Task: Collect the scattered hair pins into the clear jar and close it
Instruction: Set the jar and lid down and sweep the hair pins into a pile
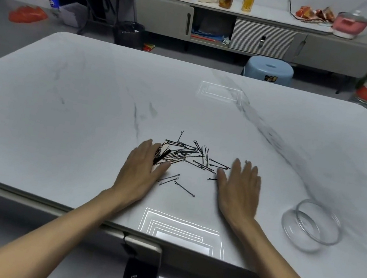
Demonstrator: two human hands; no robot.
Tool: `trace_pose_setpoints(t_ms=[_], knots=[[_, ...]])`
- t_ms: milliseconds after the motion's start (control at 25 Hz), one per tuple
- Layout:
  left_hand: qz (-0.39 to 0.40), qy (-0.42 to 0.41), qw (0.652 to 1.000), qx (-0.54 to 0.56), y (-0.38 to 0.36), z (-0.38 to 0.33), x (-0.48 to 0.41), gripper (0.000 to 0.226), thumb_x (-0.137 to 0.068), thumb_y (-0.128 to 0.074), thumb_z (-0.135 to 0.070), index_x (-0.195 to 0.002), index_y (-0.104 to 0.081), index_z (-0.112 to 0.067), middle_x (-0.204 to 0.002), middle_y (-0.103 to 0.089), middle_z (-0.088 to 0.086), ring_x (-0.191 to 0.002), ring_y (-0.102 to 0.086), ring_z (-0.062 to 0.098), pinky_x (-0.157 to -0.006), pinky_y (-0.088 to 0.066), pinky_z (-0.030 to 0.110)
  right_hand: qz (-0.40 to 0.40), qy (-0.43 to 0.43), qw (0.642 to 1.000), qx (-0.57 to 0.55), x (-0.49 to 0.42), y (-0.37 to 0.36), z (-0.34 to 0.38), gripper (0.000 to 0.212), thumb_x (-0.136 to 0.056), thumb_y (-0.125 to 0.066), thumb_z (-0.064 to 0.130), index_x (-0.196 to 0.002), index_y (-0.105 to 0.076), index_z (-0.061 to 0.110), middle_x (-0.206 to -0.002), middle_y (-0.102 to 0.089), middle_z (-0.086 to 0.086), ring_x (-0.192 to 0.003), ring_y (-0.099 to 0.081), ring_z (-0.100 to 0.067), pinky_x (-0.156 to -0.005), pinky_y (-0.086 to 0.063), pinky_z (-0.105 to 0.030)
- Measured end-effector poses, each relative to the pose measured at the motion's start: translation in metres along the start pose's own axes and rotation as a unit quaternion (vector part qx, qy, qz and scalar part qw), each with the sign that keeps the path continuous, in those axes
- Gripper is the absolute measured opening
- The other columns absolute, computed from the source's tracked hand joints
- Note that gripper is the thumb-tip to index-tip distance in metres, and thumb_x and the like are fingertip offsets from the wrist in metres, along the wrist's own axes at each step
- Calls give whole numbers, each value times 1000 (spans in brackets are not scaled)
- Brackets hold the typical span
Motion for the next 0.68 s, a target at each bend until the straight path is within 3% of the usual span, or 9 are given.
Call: trace_pose_setpoints(t_ms=[240,320,440,520,680], knots=[[116,-126,982,-84,-21,-21,7,100,-81,-43,-75,-155,-6,-18,-164,0,8,-150,2,19,-121,-3,34,83,147,972,-166,-5,-7,68,49,-99,-44,31,-139,-38,3,-141,-42,-18,-134,-34,-32,-112,-25,-45],[118,-132,982,-73,-16,-13,5,105,-77,-41,-80,-155,-5,-20,-164,1,6,-150,0,17,-121,-4,32,80,180,970,-140,6,1,57,69,-93,-51,41,-149,-25,11,-153,-30,-13,-144,-22,-29,-119,-15,-45],[108,-143,978,-103,-4,3,-10,104,-79,-35,-83,-155,-6,-19,-164,-4,8,-150,-4,19,-121,-7,37,126,196,972,-23,28,-10,29,116,-70,-48,80,-153,9,22,-162,9,-10,-148,15,-23,-120,8,-38],[105,-161,971,-142,-4,4,-23,99,-83,-30,-79,-155,-7,-16,-164,-6,10,-150,-6,21,-121,-7,37,115,203,972,5,30,-20,29,120,-68,-40,87,-153,13,21,-161,14,-13,-148,18,-24,-120,9,-38],[114,-150,972,-140,-21,-13,-43,97,-84,-30,-76,-156,-6,-16,-164,-5,8,-150,-1,19,-121,-4,36,70,231,970,-5,0,-27,55,107,-79,-34,81,-154,5,15,-162,1,-17,-150,4,-26,-122,0,-39]])
Point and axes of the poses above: each hand's wrist, its own x-axis away from the middle knuckle, its own y-axis out of the back of the hand, z = x × y, the point moved 6 cm from there along -x, towards the middle knuckle
